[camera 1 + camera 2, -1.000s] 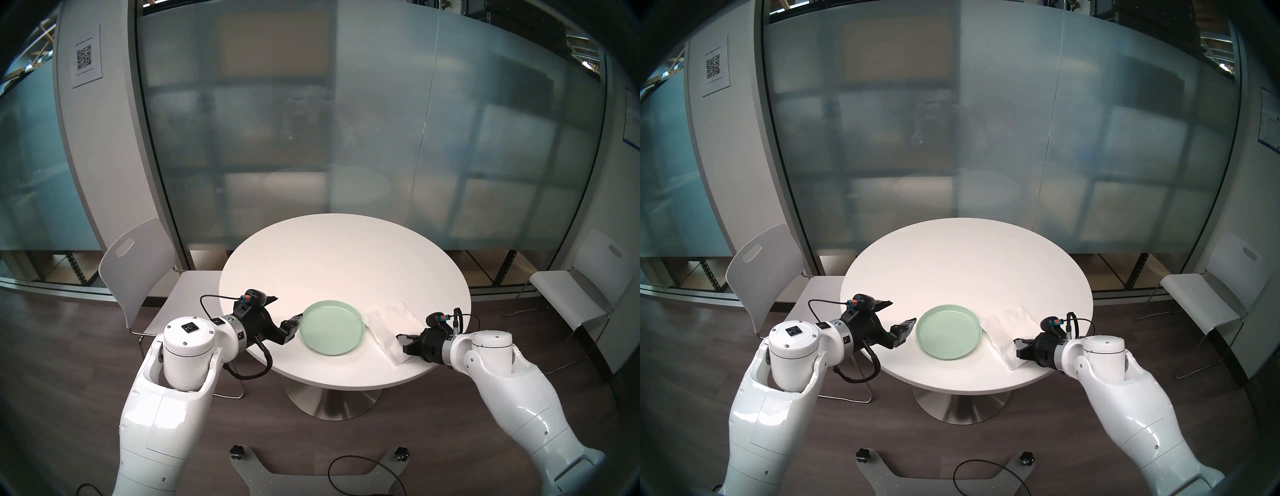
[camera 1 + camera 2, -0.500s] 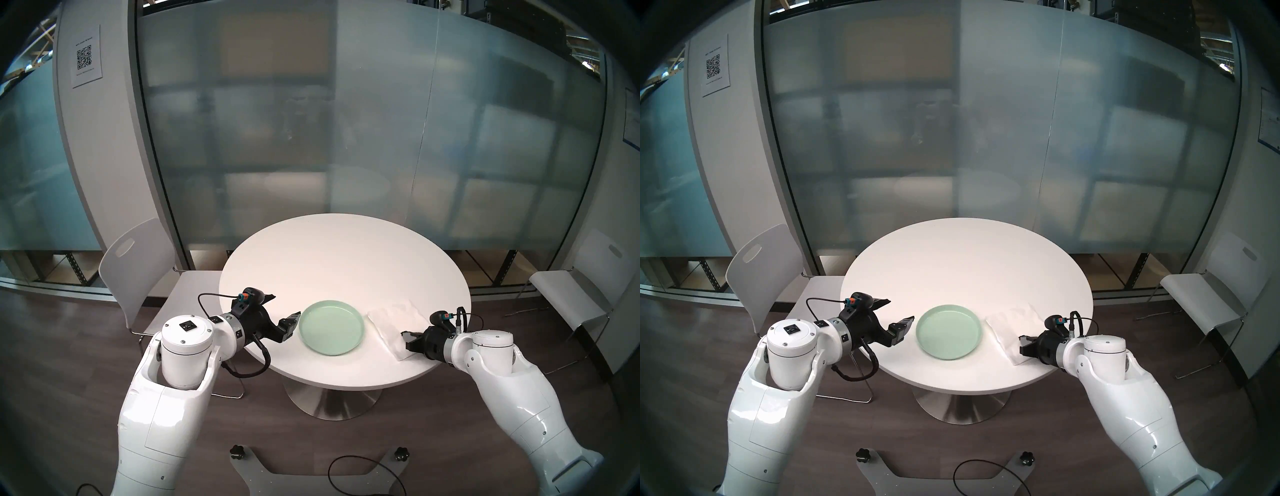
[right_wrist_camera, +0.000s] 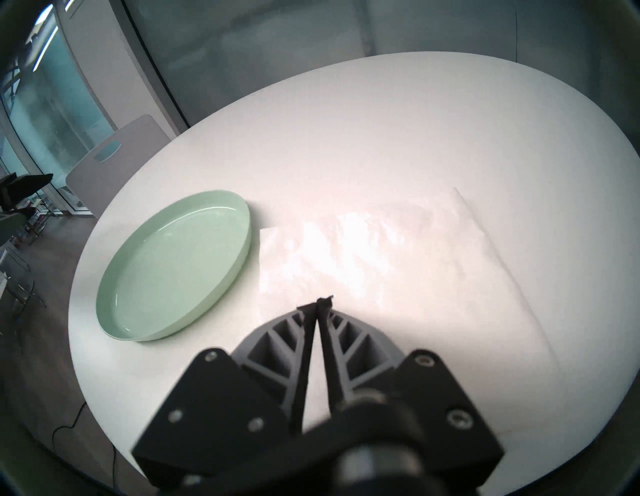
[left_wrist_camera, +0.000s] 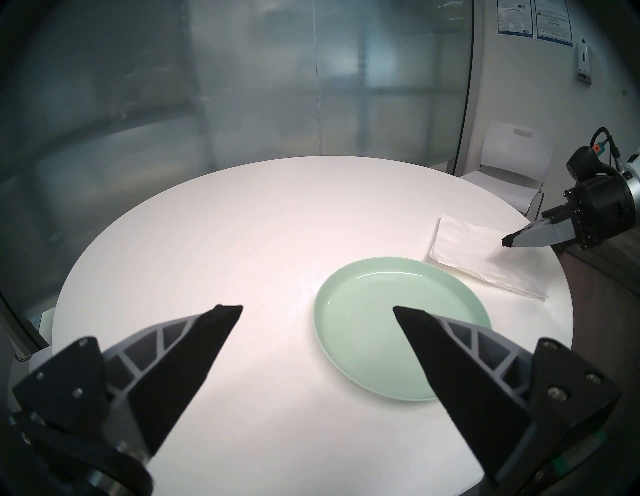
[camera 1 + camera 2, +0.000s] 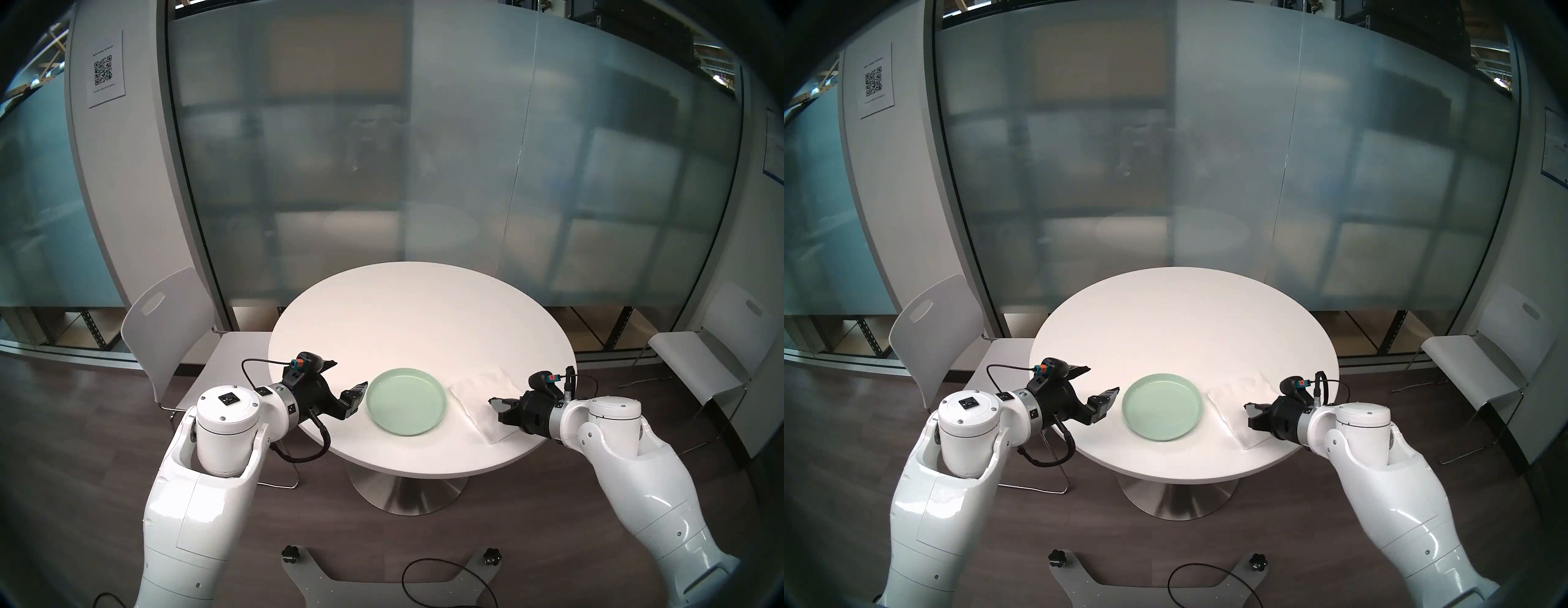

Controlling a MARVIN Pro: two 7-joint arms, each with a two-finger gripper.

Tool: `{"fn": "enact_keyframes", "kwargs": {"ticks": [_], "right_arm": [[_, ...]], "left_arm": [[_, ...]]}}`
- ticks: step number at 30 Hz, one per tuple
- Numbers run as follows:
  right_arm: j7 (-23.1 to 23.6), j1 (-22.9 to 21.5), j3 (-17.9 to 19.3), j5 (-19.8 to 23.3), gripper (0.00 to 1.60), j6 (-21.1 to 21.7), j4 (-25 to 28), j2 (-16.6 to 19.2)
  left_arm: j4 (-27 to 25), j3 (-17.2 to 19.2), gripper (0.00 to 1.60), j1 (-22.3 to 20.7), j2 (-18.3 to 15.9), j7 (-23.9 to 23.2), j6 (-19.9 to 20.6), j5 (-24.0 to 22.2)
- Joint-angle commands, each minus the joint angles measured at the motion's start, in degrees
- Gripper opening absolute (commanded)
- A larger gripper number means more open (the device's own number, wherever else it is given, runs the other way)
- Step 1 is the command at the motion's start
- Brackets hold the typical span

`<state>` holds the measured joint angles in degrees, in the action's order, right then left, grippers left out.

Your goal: Fold the napkin in half twice and place it beside the plate

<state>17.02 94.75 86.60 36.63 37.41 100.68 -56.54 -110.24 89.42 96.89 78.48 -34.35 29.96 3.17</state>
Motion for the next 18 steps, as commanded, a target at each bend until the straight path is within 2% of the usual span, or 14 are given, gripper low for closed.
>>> {"fn": "enact_keyframes", "kwargs": {"ticks": [1,10,18], "right_arm": [[-0.9,1.7,4.4,0.5,0.61,-2.8,7.1,0.2],[-3.9,7.7,8.7,0.0,0.70,-8.0,12.8,-2.8],[-6.1,13.1,11.1,-0.5,0.73,-12.9,15.5,-5.3]], "left_arm": [[-2.9,-0.4,1.60,-1.8,1.2,0.9,-0.3,0.0],[-8.4,-1.2,1.60,-3.7,3.6,4.4,-0.6,0.4],[-10.3,-3.2,1.60,-4.1,4.7,7.6,0.3,2.3]]}}
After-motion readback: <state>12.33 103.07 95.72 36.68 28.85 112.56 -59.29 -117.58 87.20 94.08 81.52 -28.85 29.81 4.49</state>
